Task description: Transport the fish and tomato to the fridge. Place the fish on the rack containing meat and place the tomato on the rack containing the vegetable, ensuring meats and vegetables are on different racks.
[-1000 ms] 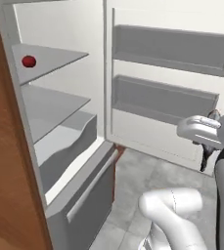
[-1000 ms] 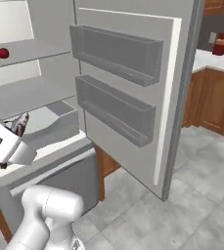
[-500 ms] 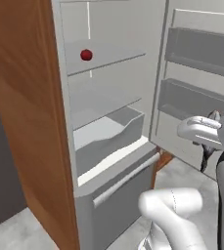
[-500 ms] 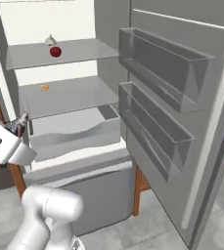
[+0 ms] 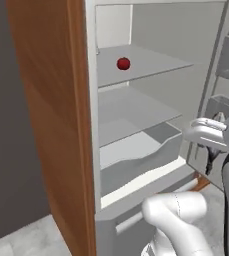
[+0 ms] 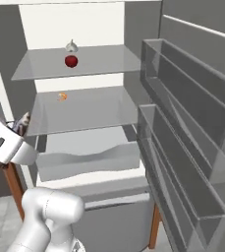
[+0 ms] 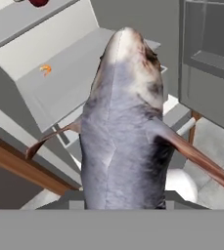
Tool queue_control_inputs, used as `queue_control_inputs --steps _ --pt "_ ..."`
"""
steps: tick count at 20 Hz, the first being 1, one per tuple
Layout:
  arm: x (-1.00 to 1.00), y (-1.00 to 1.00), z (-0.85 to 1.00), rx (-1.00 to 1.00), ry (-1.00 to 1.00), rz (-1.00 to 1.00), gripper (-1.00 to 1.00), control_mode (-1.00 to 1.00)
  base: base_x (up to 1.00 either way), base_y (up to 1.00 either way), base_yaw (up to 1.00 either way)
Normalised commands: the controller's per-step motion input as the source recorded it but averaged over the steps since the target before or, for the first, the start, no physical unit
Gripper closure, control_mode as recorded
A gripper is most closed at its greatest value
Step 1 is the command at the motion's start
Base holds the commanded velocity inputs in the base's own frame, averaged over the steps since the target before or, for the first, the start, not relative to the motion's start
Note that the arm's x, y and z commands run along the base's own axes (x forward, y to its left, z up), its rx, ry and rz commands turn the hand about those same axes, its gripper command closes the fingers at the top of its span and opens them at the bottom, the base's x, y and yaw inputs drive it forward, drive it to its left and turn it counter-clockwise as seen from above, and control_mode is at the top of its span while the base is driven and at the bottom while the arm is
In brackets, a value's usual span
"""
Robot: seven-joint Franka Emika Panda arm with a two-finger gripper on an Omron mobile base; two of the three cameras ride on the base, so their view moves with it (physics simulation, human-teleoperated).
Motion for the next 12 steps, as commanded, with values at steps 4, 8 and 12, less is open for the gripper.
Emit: queue_control_inputs --steps 4,8,12 --pt "0.00 0.00 0.00 0.00 0.00 0.00 1.00 1.00 0.94 0.00 0.34" --pt "0.00 0.00 0.00 0.00 0.00 0.00 1.00 1.00 0.82 0.00 0.33" --pt "0.00 0.00 0.00 0.00 0.00 0.00 1.00 1.00 0.81 0.00 0.25"
